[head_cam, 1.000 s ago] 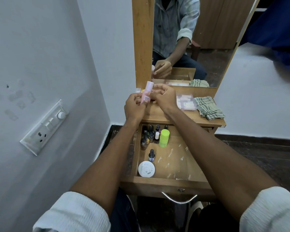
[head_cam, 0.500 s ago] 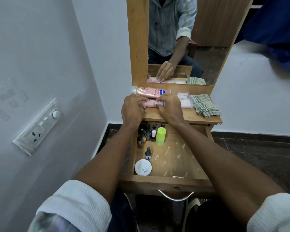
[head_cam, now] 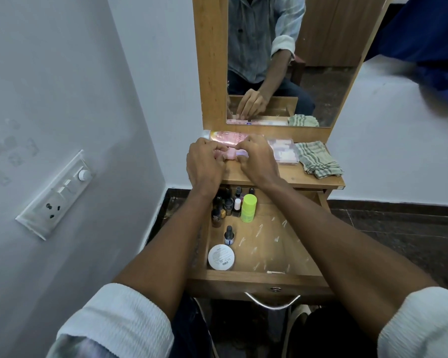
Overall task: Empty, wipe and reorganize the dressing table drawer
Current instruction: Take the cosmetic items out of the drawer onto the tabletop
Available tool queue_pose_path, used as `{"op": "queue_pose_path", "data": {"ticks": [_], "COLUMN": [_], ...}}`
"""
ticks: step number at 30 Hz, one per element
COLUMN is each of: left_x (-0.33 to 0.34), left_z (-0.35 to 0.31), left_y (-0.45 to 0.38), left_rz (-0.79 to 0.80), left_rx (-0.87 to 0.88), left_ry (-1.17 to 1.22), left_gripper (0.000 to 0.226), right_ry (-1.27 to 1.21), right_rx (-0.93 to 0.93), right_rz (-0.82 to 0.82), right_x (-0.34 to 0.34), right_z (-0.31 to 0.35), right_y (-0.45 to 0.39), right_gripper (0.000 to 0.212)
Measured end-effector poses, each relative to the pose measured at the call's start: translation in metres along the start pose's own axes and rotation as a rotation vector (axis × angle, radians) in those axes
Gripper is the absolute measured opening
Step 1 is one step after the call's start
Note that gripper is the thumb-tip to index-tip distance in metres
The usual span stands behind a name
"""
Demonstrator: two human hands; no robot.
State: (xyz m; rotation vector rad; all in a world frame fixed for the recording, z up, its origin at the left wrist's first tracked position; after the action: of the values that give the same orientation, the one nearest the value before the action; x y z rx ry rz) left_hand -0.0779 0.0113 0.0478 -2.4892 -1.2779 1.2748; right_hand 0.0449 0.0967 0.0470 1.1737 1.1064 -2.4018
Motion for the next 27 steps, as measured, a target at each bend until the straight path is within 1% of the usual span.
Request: {"op": "queue_pose_path", "data": {"ticks": [3, 6, 9, 12, 14, 16, 20, 22, 24, 27], "left_x": [-0.005, -0.009, -0.010, -0.006, -0.002, 0.001, 0.007, 0.009, 0.011, 0.012], "left_z": [-0.007, -0.008, -0.002, 0.008, 0.013, 0.015, 0.015, 0.015, 0.016, 0.015], "left_y": [0.017, 0.040, 0.061, 0.074, 0.078, 0.083, 0.088, 0.086, 0.084, 0.082], "left_rz": [0.017, 0.045, 0.123, 0.247, 0.315, 0.356, 0.404, 0.446, 0.497, 0.525], "left_rx": [0.055, 0.071, 0.045, 0.036, 0.054, 0.085, 0.150, 0.154, 0.133, 0.131], "left_ry": [0.095, 0.148, 0.180, 0.204, 0.213, 0.208, 0.141, 0.136, 0.130, 0.101], "left_gripper": [0.009, 0.011, 0.015, 0.016, 0.014, 0.013, 0.015, 0.012, 0.011, 0.016], "right_ry": [-0.029, -0.048, -0.063, -0.070, -0.052, -0.002, 0.062, 0.077, 0.059, -0.004], "right_rx": [-0.068, -0.108, -0.103, -0.056, -0.021, -0.026, -0.013, 0.010, 0.042, 0.133], "right_rz": [-0.103, -0.113, -0.025, 0.092, 0.135, 0.185, 0.275, 0.307, 0.334, 0.349], "right_x": [-0.008, -0.016, -0.019, -0.017, -0.014, -0.012, -0.009, -0.005, 0.000, 0.003], "right_z": [0.005, 0.009, 0.003, -0.003, -0.007, -0.009, -0.014, -0.015, -0.017, -0.019], "right_y": [0.014, 0.035, 0.060, 0.085, 0.098, 0.105, 0.107, 0.109, 0.110, 0.111], "right_gripper": [0.012, 0.007, 0.009, 0.011, 0.020, 0.028, 0.037, 0.041, 0.041, 0.036]}}
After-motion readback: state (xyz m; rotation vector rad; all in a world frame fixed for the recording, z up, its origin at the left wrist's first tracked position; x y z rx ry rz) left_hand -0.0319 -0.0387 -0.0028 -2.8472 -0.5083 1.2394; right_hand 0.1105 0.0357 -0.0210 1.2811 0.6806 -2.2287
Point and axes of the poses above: each hand's wrist, its own y-axis away from the middle knuckle, its own x-axis out of the palm, z = x × y, the point moved 3 cm from there along -y, towards the middle knuckle, and after that the axes turned 1 degree about z, right-handed, at the moved point
